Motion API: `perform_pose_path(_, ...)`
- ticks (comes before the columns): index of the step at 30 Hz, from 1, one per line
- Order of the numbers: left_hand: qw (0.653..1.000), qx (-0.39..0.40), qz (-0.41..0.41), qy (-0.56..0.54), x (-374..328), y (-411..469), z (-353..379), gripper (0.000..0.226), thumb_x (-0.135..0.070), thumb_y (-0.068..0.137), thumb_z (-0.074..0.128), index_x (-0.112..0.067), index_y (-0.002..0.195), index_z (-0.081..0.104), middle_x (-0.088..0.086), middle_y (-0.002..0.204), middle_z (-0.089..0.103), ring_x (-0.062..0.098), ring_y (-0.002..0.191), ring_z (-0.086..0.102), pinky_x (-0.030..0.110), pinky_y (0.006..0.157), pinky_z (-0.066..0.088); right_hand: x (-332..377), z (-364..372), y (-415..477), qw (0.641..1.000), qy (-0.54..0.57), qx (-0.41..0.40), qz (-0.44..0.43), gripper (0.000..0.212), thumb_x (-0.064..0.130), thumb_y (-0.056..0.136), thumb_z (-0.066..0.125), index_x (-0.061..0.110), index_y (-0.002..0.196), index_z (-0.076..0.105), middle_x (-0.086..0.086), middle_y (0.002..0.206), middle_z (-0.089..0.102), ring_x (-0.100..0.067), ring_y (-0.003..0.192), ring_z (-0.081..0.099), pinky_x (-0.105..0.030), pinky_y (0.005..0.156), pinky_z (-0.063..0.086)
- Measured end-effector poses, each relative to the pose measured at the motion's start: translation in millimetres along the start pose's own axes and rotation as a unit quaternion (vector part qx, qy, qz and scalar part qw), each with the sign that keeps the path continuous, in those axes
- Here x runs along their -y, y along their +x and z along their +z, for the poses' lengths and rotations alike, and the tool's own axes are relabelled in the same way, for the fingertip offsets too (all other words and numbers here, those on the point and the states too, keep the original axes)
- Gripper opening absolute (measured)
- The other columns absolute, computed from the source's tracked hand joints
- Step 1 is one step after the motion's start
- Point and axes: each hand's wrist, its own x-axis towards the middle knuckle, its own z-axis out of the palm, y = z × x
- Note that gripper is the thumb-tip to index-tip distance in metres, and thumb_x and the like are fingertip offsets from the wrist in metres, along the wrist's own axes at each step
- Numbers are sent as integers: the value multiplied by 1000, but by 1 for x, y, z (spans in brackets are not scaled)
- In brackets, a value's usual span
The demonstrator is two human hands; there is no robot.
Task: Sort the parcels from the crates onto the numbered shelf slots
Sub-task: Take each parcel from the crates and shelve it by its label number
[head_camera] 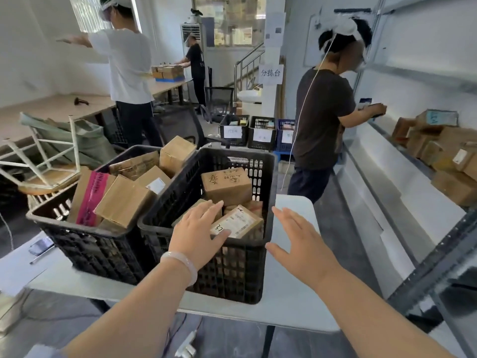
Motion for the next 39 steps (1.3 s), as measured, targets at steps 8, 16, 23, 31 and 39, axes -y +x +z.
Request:
perform_pose_path(8,982,183,37,1,54,98,42,69,-53,93,55,-38,153,22,-8,158,28,18,144,27,40,116,31,16,37,78,996,17,-26,89,68,50,91,56,39,149,23,10,156,25,-10,143,19,-30,113,22)
perform_pose_path(16,935,327,135,34,82,150,77,72,-54,89,59,-42,151,25,-11,150,40,18,137,38,42,107,40,42,81,116,977,-102,17,184,52,42,89,53,30,139,45,7,135,50,-17,125,42,-36,109,31)
perform_pose_path(23,918,319,216,91,94,164,91,63,-59,85,56,-43,143,37,-7,129,60,24,124,46,42,97,45,57,108,136,939,-94,151,295,42,42,86,51,32,126,50,5,117,59,-19,99,59,-36,76,52)
perform_pose_path(31,913,335,217,81,95,160,101,66,-62,87,48,-42,148,31,-11,136,55,25,129,34,43,102,32,42,134,148,891,-7,221,395,62,37,89,52,26,145,29,-3,105,59,-14,78,55,-27,62,43)
perform_pose_path(39,945,162,107,-264,89,161,79,66,-32,88,69,-34,147,39,-12,142,37,7,131,36,23,107,34,63,110,150,944,106,18,312,69,41,91,55,42,149,18,14,136,52,6,96,57,-17,76,51)
